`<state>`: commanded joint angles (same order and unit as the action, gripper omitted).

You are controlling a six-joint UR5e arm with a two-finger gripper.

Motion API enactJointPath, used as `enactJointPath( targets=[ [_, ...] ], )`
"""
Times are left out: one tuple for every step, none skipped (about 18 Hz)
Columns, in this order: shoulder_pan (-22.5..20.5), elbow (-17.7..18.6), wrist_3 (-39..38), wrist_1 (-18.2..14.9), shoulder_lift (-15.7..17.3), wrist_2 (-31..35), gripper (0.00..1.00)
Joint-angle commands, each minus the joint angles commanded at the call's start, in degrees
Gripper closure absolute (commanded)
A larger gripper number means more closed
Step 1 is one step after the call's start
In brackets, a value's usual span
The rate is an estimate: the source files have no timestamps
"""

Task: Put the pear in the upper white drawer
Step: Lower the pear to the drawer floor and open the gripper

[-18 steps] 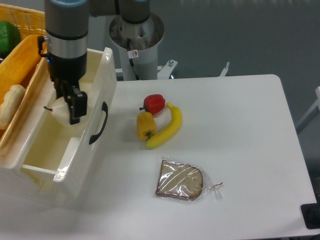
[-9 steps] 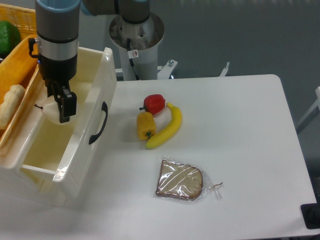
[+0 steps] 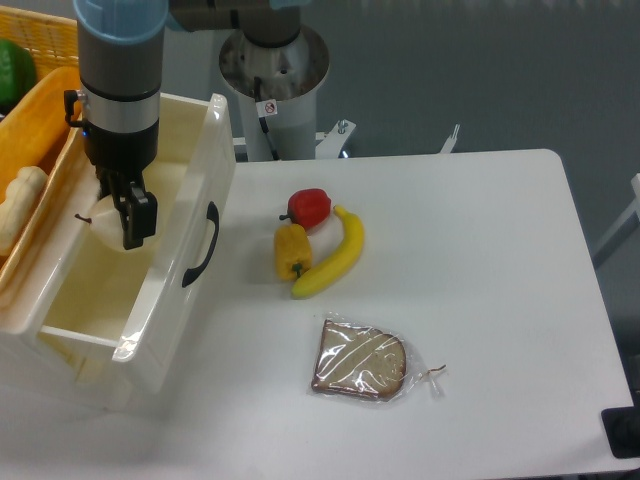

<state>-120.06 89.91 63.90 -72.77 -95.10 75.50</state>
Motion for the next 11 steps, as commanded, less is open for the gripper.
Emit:
enactJointPath(
  targets=[
    [-0.09,0.00,0.00,0.00,0.00,0.00,0.51],
    [-0.09,0.00,0.00,0.00,0.00,0.00,0.49],
    [-0.26,0.00,0.00,0.00,0.00,0.00,0.45],
    [-0.35,0.00,0.09,0.09,0.00,0.00,0.42],
    [-0.35,0.00,0.09,0.09,0.00,0.00,0.39],
    [-0.44,0.00,0.09,0.17,0.00,0.00,0.36],
    [-0.44,-0.26,0.17,0.18,0.00,0.00,0.33],
    [-0.53,-0.53,0.61,0.26,0.00,0.00,0.27],
    [-0.61,-0.70,0.88,0.26,0.00,0.00,0.24],
    [-0.62,-0.70,0.88,0.44,0.00,0.00,0.19],
    [-0.62,-0.79,0.88,0.44,0.00,0.00,0.12]
  ],
)
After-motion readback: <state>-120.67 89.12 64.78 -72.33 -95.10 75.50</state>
